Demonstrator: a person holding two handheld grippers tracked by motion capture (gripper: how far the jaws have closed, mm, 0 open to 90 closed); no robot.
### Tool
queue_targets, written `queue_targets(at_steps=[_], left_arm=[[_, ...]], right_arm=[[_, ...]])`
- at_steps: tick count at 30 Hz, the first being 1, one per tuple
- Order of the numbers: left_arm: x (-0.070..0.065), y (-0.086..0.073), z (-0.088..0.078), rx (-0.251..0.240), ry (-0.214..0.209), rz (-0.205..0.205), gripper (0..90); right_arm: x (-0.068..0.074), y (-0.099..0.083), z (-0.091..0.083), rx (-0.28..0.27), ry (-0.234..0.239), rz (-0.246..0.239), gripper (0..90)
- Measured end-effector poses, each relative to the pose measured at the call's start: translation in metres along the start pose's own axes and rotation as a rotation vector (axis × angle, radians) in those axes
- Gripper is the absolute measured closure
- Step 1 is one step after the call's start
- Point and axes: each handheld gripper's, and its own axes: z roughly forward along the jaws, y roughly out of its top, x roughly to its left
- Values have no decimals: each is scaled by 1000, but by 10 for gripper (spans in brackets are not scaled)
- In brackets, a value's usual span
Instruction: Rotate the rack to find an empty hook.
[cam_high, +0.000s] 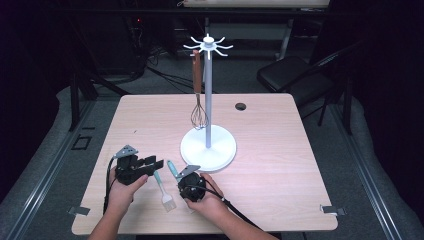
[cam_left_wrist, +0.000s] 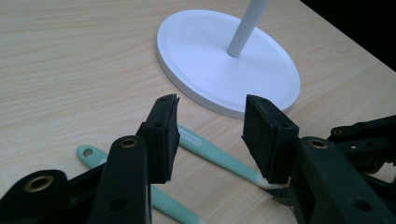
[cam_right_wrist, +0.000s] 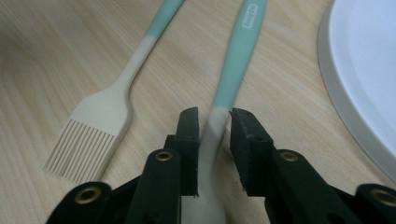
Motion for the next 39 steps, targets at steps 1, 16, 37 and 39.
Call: queue_targets(at_steps=[1, 16, 37, 39], left_arm=[[0, 0, 0, -1, -1, 0, 550], [1, 0, -2, -10, 4, 0, 550], [-6, 0, 1, -7, -2, 9, 550], [-7, 0, 1, -5, -6, 8, 550]], right_arm=[[-1, 1, 0, 8, 9, -8, 760], [-24, -13, -18, 43, 31, 31, 818], [-76, -90, -84, 48, 101, 25, 817], [-77, -95, -89, 49, 94, 27, 816]])
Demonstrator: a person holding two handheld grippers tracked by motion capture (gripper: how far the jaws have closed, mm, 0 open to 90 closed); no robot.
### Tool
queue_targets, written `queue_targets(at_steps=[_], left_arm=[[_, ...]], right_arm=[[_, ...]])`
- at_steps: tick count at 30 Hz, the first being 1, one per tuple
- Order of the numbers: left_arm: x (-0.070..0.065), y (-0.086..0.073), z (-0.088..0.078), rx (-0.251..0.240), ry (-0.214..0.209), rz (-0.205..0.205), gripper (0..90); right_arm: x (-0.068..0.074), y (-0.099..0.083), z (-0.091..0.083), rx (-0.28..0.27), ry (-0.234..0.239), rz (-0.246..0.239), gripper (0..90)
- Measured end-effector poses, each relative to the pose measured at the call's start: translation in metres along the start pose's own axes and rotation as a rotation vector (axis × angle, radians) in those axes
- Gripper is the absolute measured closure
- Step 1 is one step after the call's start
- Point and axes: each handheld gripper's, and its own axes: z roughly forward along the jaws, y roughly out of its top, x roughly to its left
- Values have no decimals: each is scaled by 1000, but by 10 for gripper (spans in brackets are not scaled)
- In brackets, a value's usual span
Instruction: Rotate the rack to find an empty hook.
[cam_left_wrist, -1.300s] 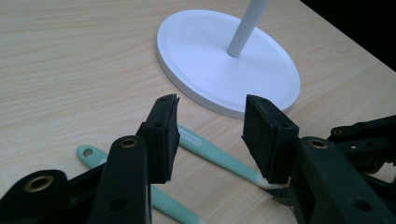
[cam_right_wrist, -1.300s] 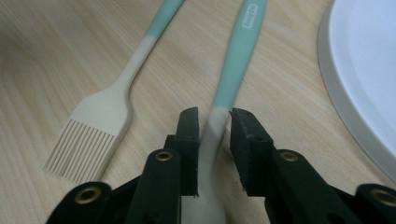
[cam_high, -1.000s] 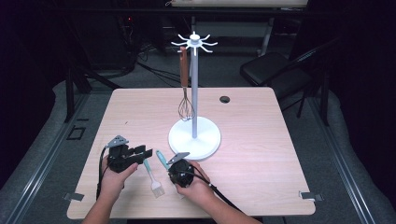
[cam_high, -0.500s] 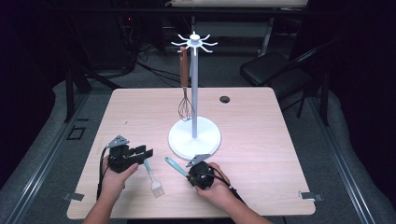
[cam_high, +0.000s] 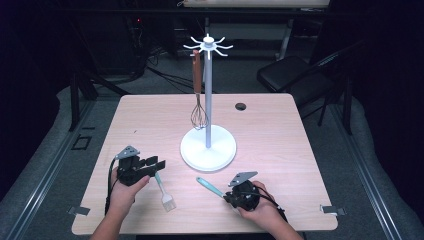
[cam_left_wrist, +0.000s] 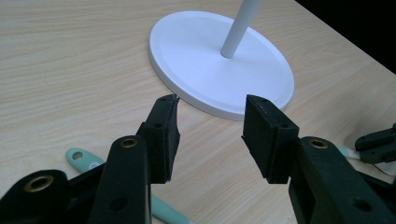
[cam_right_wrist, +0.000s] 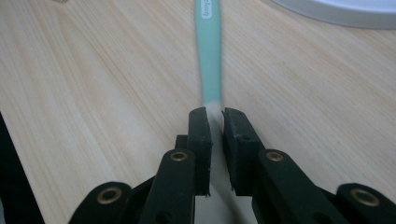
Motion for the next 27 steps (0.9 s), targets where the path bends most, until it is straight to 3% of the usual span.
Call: queue_targets(at_steps=[8, 13, 19, 27], left_arm=[[-3, -1, 3, 7, -6, 7, 550], [-2, -1, 2, 9, -9, 1, 550], [-3, -1, 2, 11, -11, 3, 550], [-5, -2, 4, 10, -10, 6, 550]], right_arm=[[2, 2, 3, 3, -26, -11, 784], [4, 8, 9, -17, -33, 12, 797], [13, 7, 11, -31, -94, -62, 799], [10, 9, 11, -18, -71, -38, 801]])
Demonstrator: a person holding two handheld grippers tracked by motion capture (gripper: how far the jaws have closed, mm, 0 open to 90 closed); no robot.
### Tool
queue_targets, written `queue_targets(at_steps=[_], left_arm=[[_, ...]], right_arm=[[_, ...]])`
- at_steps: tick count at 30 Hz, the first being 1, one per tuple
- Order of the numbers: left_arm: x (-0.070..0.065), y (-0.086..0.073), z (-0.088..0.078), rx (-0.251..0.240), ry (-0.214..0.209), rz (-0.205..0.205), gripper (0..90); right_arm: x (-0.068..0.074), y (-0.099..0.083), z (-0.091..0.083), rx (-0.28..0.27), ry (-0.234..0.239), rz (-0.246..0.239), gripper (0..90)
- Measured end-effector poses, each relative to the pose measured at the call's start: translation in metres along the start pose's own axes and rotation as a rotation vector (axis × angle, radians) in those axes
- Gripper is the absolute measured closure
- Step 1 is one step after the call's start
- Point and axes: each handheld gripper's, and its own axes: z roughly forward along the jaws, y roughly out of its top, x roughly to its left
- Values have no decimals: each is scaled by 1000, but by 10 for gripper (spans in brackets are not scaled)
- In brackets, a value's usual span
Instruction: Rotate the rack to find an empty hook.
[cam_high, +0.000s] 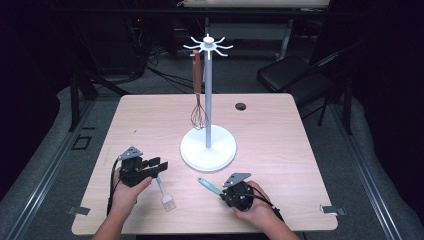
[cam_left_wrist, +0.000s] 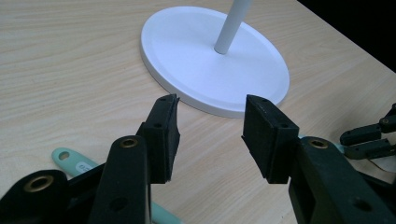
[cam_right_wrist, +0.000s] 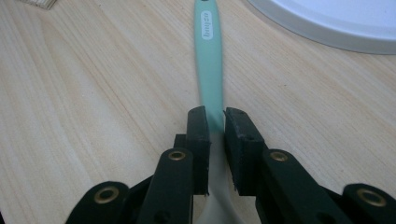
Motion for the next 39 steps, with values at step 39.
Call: queue_targets(at_steps=[39], left_arm=[[-46, -18, 46, 84, -159, 43, 417]], right_arm=[[-2, -12, 0, -85, 20, 5, 814]])
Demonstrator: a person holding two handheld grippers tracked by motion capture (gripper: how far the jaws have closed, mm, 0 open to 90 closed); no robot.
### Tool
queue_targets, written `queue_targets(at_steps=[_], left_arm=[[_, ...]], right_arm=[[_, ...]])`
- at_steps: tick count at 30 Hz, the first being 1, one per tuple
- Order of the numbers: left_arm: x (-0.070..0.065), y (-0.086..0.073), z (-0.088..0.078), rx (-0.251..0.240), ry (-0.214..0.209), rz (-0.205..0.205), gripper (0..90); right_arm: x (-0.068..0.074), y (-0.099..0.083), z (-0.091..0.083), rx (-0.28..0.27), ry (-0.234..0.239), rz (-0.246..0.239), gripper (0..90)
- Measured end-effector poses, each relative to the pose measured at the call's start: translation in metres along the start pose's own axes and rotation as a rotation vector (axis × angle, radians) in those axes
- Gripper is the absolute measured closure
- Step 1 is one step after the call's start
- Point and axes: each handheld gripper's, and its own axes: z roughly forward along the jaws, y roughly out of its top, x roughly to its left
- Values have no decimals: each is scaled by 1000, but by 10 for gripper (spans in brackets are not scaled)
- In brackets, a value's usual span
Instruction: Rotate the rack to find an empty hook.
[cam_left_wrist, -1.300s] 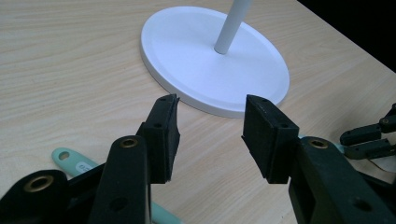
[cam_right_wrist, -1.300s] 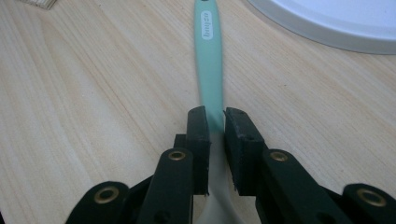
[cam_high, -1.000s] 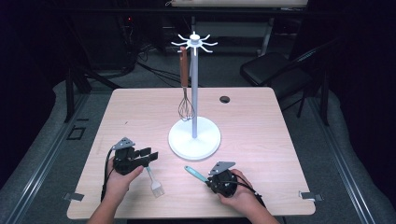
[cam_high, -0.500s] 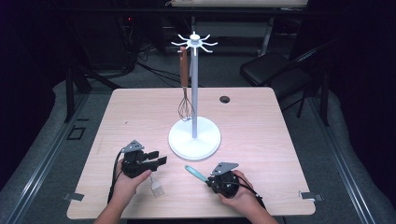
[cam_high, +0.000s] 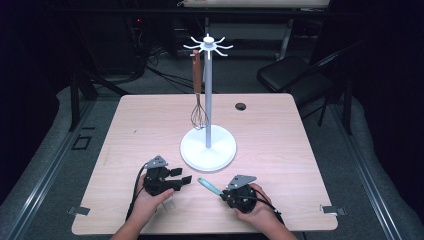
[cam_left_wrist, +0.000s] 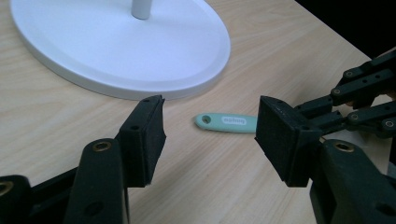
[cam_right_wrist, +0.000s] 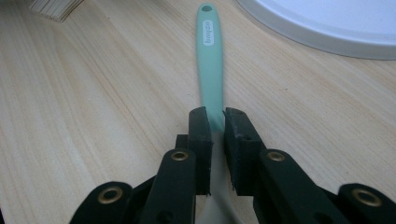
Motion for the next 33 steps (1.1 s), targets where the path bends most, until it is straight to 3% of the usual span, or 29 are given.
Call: queue_targets(at_steps=[6, 15, 21, 33], left_arm=[[-2, -4, 11, 19, -38, -21, 400], [-5, -8, 22, 51, -51, -26, 392], [-7, -9, 27, 62, -84, -42, 393], [-13, -13, 39, 100, -123, -42, 375]], right_arm=[[-1, -1, -1, -18, 8, 6, 814], [1, -1, -2, -38, 8, 4, 814], [1, -1, -5, -55, 7, 2, 814], [5, 1, -10, -88, 19, -10, 813]])
